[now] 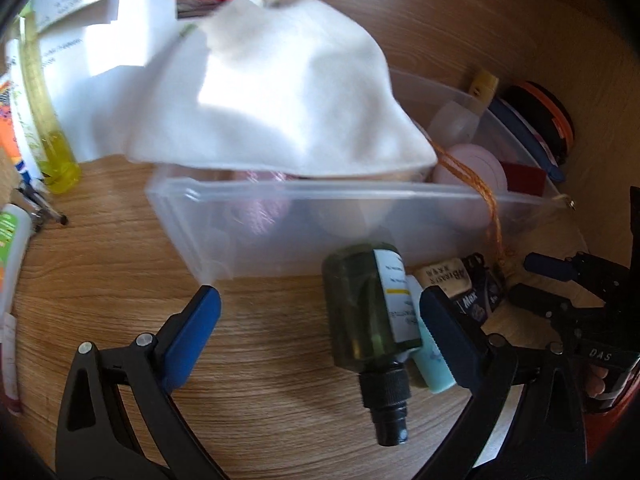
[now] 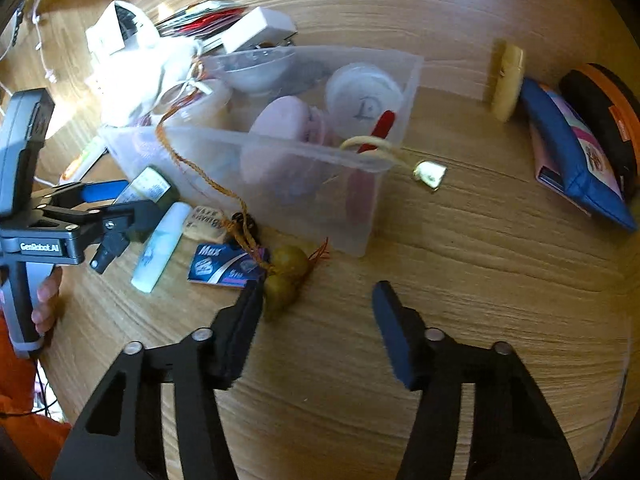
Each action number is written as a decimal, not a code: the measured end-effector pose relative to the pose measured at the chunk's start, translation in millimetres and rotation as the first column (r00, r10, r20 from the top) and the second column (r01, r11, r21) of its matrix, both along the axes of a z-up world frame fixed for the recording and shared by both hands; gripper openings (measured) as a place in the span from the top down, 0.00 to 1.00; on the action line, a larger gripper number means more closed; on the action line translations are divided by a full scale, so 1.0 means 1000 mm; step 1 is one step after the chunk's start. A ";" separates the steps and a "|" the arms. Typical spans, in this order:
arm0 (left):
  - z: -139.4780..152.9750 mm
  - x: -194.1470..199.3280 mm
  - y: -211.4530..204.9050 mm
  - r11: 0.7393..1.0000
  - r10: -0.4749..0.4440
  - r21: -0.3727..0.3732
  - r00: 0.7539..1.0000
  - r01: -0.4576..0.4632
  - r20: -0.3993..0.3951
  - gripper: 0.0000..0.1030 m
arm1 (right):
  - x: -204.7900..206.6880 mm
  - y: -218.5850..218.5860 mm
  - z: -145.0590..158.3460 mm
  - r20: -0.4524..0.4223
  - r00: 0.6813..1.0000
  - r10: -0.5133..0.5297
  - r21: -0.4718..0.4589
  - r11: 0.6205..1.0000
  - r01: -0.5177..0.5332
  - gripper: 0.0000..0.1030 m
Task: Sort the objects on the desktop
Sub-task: 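Move both open tools toward the green pump bottle and gold bead tassel, then grasp the green pump bottle with the left tool while the right tool grasps the gold tassel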
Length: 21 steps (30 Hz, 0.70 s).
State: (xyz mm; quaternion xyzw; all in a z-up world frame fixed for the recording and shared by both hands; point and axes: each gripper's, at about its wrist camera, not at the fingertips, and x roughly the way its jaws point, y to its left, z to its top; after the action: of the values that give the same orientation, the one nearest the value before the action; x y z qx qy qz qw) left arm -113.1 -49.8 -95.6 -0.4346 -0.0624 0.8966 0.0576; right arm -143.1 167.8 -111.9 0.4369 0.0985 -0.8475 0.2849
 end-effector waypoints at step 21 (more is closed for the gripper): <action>-0.002 0.003 -0.004 0.997 0.022 -0.079 1.000 -0.023 -0.020 0.31 | 0.005 -0.026 -0.002 -0.057 0.996 0.073 0.045 0.996 -0.071 0.72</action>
State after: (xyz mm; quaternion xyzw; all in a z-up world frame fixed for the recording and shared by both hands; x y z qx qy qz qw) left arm -109.8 -53.8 -97.7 -0.4271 -0.0312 0.9031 0.0309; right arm -138.2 141.8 -114.0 0.4143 0.1405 -0.8467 0.3028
